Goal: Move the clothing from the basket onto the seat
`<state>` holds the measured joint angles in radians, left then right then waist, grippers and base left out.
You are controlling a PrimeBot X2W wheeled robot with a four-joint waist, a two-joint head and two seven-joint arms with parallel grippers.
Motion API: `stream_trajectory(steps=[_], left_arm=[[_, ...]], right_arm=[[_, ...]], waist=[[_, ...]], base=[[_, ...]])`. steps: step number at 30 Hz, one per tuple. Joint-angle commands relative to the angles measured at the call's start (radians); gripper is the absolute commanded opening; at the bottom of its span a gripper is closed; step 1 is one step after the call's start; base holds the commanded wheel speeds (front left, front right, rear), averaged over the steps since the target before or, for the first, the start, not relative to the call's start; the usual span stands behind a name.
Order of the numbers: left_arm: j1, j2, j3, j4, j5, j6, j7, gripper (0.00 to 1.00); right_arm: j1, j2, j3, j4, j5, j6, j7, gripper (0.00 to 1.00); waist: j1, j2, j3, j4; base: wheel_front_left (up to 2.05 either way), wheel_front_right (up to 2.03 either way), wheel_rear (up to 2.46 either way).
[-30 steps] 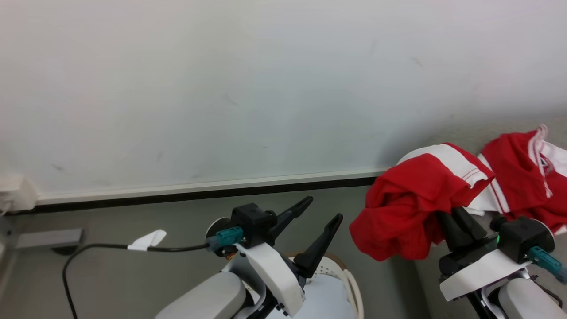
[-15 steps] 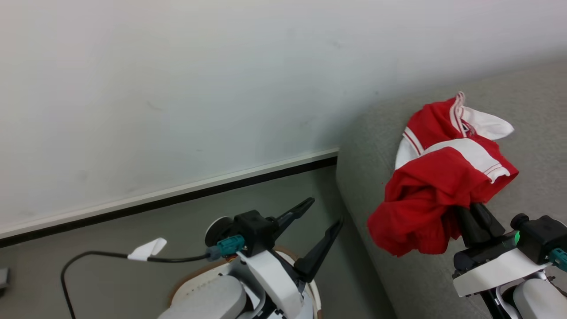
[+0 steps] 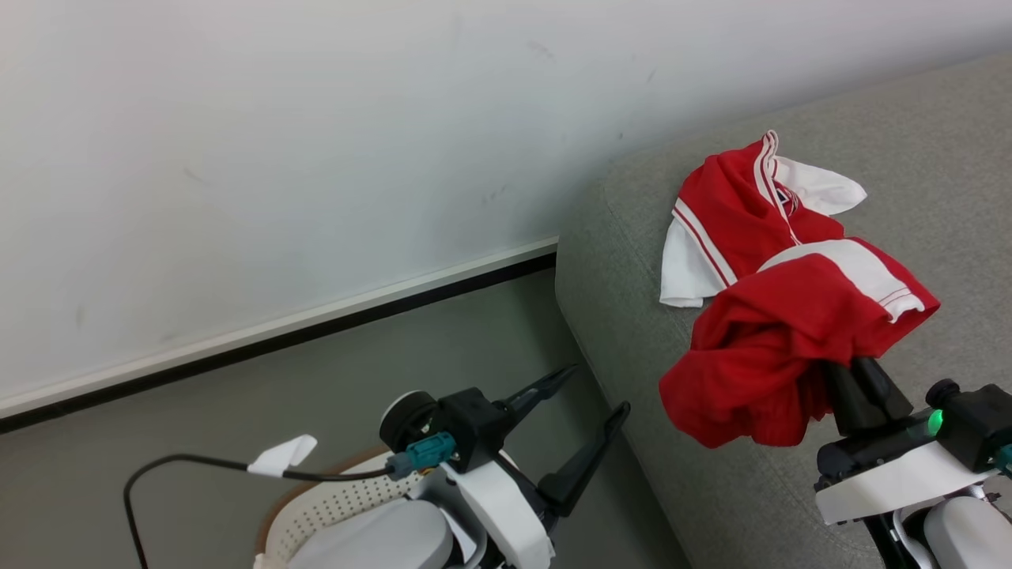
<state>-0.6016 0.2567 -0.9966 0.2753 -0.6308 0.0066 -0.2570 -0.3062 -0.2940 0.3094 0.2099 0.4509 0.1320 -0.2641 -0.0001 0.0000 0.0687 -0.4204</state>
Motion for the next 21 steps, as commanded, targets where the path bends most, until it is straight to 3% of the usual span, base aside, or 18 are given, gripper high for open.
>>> stream_trajectory(steps=[1, 11, 21], left_arm=[[-0.006, 0.003, 0.002, 0.001, 0.012, -0.003, -0.006, 1.00], [-0.083, 0.034, 0.002, -0.030, 0.043, -0.011, 0.031, 1.00], [-0.182, 0.103, 0.016, -0.097, 0.079, -0.006, 0.091, 1.00]], right_arm=[[-0.004, -0.005, -0.013, -0.005, -0.005, -0.003, 0.000, 0.00], [-0.127, -0.043, -0.152, -0.002, 0.019, -0.003, 0.000, 0.00], [-0.258, -0.142, -0.454, 0.033, 0.026, -0.003, 0.000, 0.00]], waist=[[0.0001, 0.0000, 0.012, 0.000], [0.0001, 0.0000, 0.177, 0.041], [0.0001, 0.0000, 0.397, 0.110]], base=[[0.00, 0.00, 0.00], [0.00, 0.00, 0.00], [0.00, 0.00, 0.00]])
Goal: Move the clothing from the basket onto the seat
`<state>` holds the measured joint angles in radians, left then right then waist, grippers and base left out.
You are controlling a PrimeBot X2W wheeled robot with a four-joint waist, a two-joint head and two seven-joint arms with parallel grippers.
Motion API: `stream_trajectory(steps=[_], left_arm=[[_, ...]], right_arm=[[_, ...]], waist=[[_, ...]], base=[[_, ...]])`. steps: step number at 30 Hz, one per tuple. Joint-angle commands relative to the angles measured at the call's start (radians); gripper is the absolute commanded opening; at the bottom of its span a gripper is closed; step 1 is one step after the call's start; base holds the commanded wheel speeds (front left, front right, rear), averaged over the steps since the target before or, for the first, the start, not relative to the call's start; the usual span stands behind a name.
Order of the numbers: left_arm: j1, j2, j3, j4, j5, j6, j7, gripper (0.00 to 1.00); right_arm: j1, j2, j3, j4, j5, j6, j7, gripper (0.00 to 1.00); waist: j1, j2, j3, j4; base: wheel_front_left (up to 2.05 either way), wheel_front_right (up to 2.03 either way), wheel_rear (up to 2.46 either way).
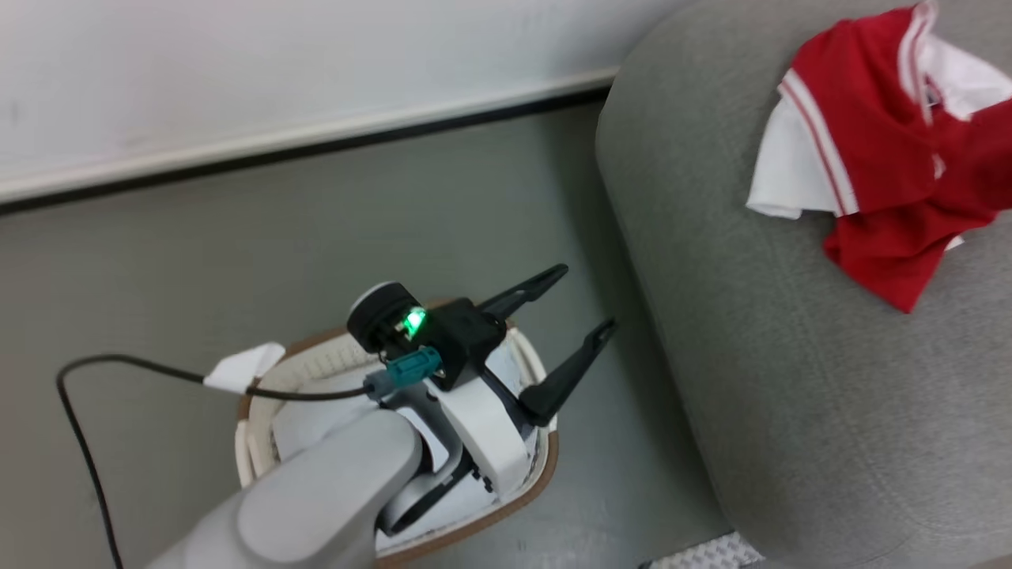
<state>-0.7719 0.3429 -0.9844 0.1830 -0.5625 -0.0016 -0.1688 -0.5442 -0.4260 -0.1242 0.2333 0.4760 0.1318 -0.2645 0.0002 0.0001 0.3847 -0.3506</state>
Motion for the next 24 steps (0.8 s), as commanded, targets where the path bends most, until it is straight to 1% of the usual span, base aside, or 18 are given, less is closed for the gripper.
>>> stream_trajectory(steps=[1, 5, 10, 11, 12, 14, 18, 20, 24], left_arm=[[-0.020, 0.023, 0.006, -0.015, 0.015, 0.004, 0.011, 1.00], [-0.046, 0.053, 0.016, -0.051, 0.029, 0.011, 0.031, 1.00], [-0.070, 0.073, 0.025, -0.082, 0.034, 0.020, 0.044, 1.00], [-0.070, 0.073, 0.025, -0.082, 0.034, 0.020, 0.044, 1.00], [-0.073, 0.074, 0.026, -0.086, 0.035, 0.021, 0.043, 1.00], [-0.076, 0.077, 0.027, -0.090, 0.037, 0.022, 0.043, 1.00], [-0.076, 0.078, 0.027, -0.090, 0.037, 0.026, 0.036, 1.00], [-0.072, 0.072, 0.023, -0.085, 0.035, 0.024, 0.033, 1.00], [-0.063, 0.070, 0.025, -0.076, 0.024, 0.030, 0.024, 1.00]], right_arm=[[-0.029, -0.020, -0.053, 0.022, 0.008, -0.002, 0.000, 0.00], [-0.072, -0.054, -0.131, 0.101, 0.032, -0.002, 0.001, 0.00], [-0.122, -0.090, -0.188, 0.236, 0.062, -0.002, 0.000, 0.00], [-0.122, -0.090, -0.188, 0.236, 0.062, -0.002, 0.000, 0.00], [-0.132, -0.098, -0.190, 0.275, 0.066, -0.002, 0.001, 0.00], [-0.144, -0.120, -0.176, 0.363, 0.037, -0.002, 0.013, 0.00], [-0.196, -0.118, -0.130, 0.509, 0.034, -0.002, 0.059, 0.00], [-0.218, -0.119, -0.115, 0.564, 0.044, -0.002, 0.077, 0.00], [-0.242, -0.126, -0.061, 0.632, 0.065, -0.002, 0.108, 0.00]], waist=[[-0.0002, -0.0001, 0.103, 0.047], [-0.0002, -0.0001, 0.174, 0.070], [-0.0002, -0.0001, 0.237, 0.096], [-0.0002, -0.0001, 0.237, 0.096], [-0.0002, -0.0001, 0.245, 0.101], [-0.0002, -0.0001, 0.257, 0.110], [-0.0002, -0.0001, 0.267, 0.122], [-0.0002, -0.0001, 0.264, 0.129], [-0.0002, -0.0001, 0.252, 0.137]], base=[[0.00, 0.00, 0.00], [0.00, 0.00, 0.00], [0.00, 0.00, 0.00], [0.00, 0.00, 0.00], [0.00, 0.00, 0.00], [0.00, 0.00, 0.00], [0.00, 0.00, 0.00], [0.00, 0.00, 0.00], [0.00, 0.00, 0.00]])
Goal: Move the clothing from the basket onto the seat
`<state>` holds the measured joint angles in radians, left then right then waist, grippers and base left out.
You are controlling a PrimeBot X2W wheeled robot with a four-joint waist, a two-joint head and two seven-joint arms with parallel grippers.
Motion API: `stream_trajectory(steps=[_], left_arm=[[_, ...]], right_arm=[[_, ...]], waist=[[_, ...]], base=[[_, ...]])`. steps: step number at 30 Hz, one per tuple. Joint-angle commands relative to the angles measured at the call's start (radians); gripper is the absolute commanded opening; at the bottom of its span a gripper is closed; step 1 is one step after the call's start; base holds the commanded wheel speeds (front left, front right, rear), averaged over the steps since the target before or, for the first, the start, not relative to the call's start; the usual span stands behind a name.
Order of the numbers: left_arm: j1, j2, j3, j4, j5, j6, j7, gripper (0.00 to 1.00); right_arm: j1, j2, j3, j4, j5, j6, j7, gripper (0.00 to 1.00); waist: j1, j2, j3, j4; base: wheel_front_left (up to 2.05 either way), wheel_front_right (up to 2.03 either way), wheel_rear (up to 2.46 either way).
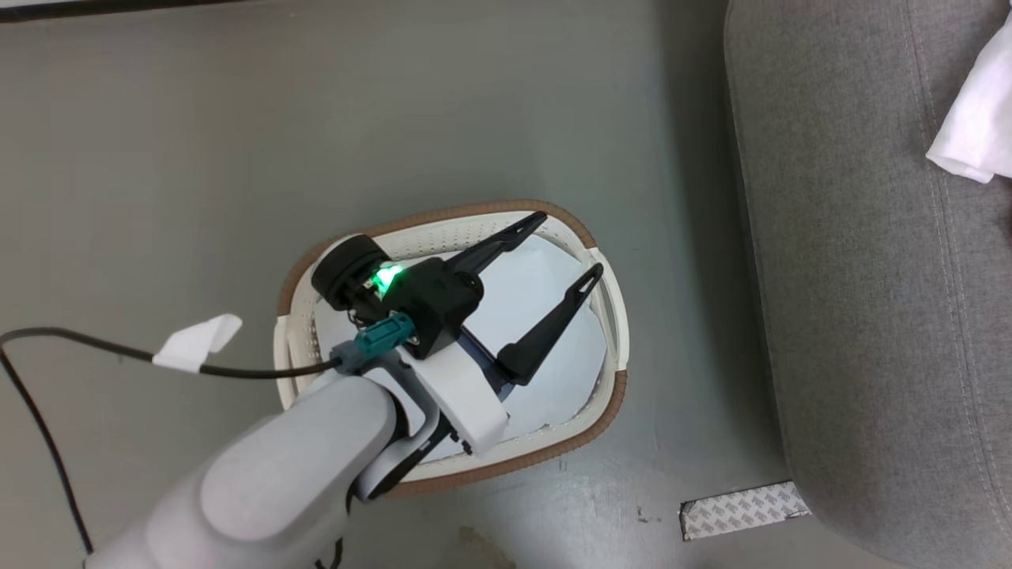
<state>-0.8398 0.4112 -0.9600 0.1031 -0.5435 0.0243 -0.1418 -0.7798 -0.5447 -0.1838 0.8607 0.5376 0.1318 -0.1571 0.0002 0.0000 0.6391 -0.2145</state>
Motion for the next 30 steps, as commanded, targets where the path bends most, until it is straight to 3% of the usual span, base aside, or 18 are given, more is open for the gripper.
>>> stream_trajectory(steps=[1, 2, 4, 5, 6, 18, 24, 30], left_arm=[[0.006, 0.002, 0.002, 0.006, 0.001, 0.004, -0.004, 1.00], [0.007, 0.002, 0.003, 0.008, -0.001, 0.004, -0.007, 1.00], [0.011, 0.003, 0.004, 0.012, -0.006, 0.006, -0.012, 1.00], [0.013, 0.003, 0.005, 0.016, -0.008, 0.007, -0.016, 1.00], [0.016, 0.004, 0.006, 0.019, -0.011, 0.008, -0.020, 1.00], [0.084, -0.009, 0.021, 0.076, -0.053, 0.018, -0.079, 1.00], [0.140, -0.007, 0.040, 0.096, -0.078, 0.034, -0.102, 1.00], [0.208, -0.002, 0.098, 0.109, -0.122, 0.078, -0.114, 1.00]], right_arm=[[-0.011, -0.009, 0.014, 0.015, 0.010, -0.002, 0.009, 0.00], [-0.016, -0.011, 0.031, 0.025, 0.016, -0.002, 0.021, 0.06], [-0.020, -0.012, 0.070, 0.039, 0.034, -0.002, 0.058, 0.43], [-0.022, -0.010, 0.089, 0.034, 0.049, -0.002, 0.068, 0.56], [-0.024, -0.016, 0.100, 0.030, 0.063, -0.002, 0.072, 1.00], [0.080, -0.064, 0.288, -0.025, 0.148, -0.002, 0.222, 1.00], [0.156, -0.089, 0.323, -0.094, 0.145, -0.002, 0.214, 1.00], [0.227, -0.086, 0.312, -0.193, 0.136, -0.002, 0.188, 1.00]], waist=[[-0.0002, 0.0000, -0.005, 0.002], [-0.0002, 0.0000, -0.008, 0.002], [-0.0002, 0.0000, -0.017, 0.001], [-0.0002, 0.0000, -0.024, 0.000], [-0.0002, 0.0000, -0.031, -0.002], [-0.0002, 0.0000, -0.205, -0.006], [-0.0002, 0.0000, -0.317, 0.006], [-0.0002, 0.0000, -0.431, 0.030]], base=[[0.00, 0.00, 0.00], [0.00, 0.00, 0.00], [0.00, 0.00, 0.00], [0.00, 0.00, 0.00], [0.00, 0.00, 0.00], [0.00, 0.00, 0.00], [0.00, 0.00, 0.00], [0.00, 0.00, 0.00]])
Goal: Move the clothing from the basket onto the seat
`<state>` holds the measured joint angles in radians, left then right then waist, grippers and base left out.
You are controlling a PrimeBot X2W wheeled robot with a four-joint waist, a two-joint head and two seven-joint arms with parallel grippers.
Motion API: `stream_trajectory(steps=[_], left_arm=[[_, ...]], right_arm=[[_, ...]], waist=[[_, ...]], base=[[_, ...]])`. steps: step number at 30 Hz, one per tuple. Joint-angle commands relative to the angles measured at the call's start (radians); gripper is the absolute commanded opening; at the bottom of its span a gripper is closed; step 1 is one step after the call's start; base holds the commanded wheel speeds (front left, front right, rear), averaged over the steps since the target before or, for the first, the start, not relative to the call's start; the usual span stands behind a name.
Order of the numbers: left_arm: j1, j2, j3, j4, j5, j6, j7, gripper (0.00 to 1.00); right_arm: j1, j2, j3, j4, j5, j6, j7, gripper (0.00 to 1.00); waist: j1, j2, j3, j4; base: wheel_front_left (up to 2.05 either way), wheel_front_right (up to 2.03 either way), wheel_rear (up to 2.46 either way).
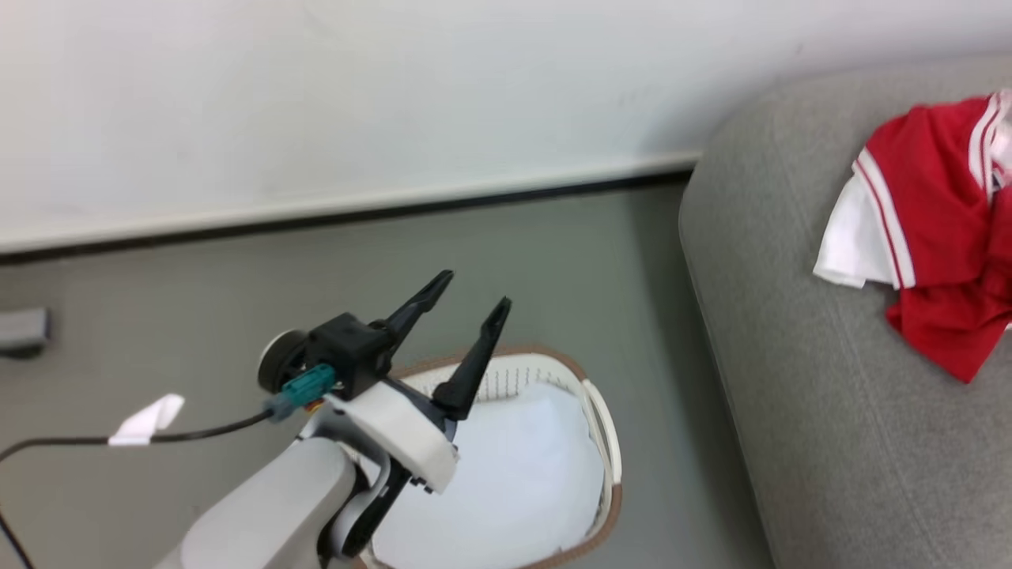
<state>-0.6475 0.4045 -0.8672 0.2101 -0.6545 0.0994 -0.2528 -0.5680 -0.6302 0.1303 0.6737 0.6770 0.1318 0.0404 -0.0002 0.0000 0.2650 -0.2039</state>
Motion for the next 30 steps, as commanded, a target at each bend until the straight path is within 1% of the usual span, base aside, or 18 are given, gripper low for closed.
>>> stream_trajectory(steps=[1, 4, 6, 9, 10, 14, 16, 19, 24, 26, 30], left_arm=[[0.029, 0.005, 0.015, 0.002, -0.019, 0.006, -0.005, 1.00], [0.067, 0.011, 0.050, -0.003, -0.031, 0.023, -0.011, 1.00], [0.101, 0.012, 0.078, -0.005, -0.051, 0.026, -0.013, 1.00], [0.149, 0.016, 0.130, -0.016, -0.084, 0.036, -0.012, 1.00], [0.166, 0.017, 0.152, -0.023, -0.085, 0.046, -0.011, 1.00], [0.243, 0.023, 0.239, -0.050, -0.044, 0.090, -0.011, 1.00], [0.282, 0.027, 0.279, -0.063, -0.027, 0.107, -0.011, 1.00], [0.344, 0.031, 0.334, -0.075, -0.003, 0.122, -0.011, 1.00], [0.433, 0.021, 0.429, -0.085, 0.004, 0.135, -0.011, 1.00], [0.467, 0.009, 0.470, -0.085, 0.005, 0.129, -0.012, 1.00], [0.530, -0.024, 0.546, -0.075, 0.024, 0.114, -0.011, 1.00]], right_arm=[[0.027, 0.003, -0.005, -0.024, -0.011, -0.002, -0.010, 1.00], [0.059, 0.018, -0.017, -0.084, -0.043, -0.002, -0.016, 1.00], [0.084, 0.028, -0.019, -0.125, -0.074, -0.002, -0.014, 1.00], [0.115, 0.063, -0.030, -0.191, -0.107, -0.002, -0.026, 1.00], [0.130, 0.075, -0.031, -0.213, -0.115, -0.002, -0.032, 1.00], [0.183, 0.122, -0.022, -0.292, -0.151, -0.002, -0.052, 1.00], [0.208, 0.161, -0.017, -0.331, -0.151, -0.002, -0.067, 1.00], [0.244, 0.206, -0.008, -0.376, -0.171, -0.002, -0.102, 1.00], [0.296, 0.288, 0.005, -0.411, -0.191, -0.002, -0.195, 1.00], [0.313, 0.307, 0.004, -0.400, -0.195, -0.002, -0.238, 1.00], [0.358, 0.350, 0.005, -0.377, -0.216, -0.002, -0.287, 1.00]], waist=[[0.0002, 0.0000, -0.080, 0.025], [0.0002, 0.0000, -0.138, 0.043], [0.0002, 0.0000, -0.178, 0.055], [0.0002, 0.0000, -0.223, 0.073], [0.0002, 0.0000, -0.238, 0.079], [0.0002, 0.0000, -0.281, 0.099], [0.0002, 0.0000, -0.293, 0.107], [0.0002, 0.0000, -0.304, 0.116], [0.0002, 0.0000, -0.313, 0.130], [0.0002, 0.0000, -0.315, 0.138], [0.0002, 0.0000, -0.319, 0.153]], base=[[0.00, 0.00, 0.00], [0.00, 0.00, 0.00], [0.00, 0.00, 0.00], [0.00, 0.00, 0.00], [0.00, 0.00, 0.00], [0.00, 0.00, 0.00], [0.00, 0.00, 0.00], [0.00, 0.00, 0.00], [0.00, 0.00, 0.00], [0.00, 0.00, 0.00], [0.00, 0.00, 0.00]])
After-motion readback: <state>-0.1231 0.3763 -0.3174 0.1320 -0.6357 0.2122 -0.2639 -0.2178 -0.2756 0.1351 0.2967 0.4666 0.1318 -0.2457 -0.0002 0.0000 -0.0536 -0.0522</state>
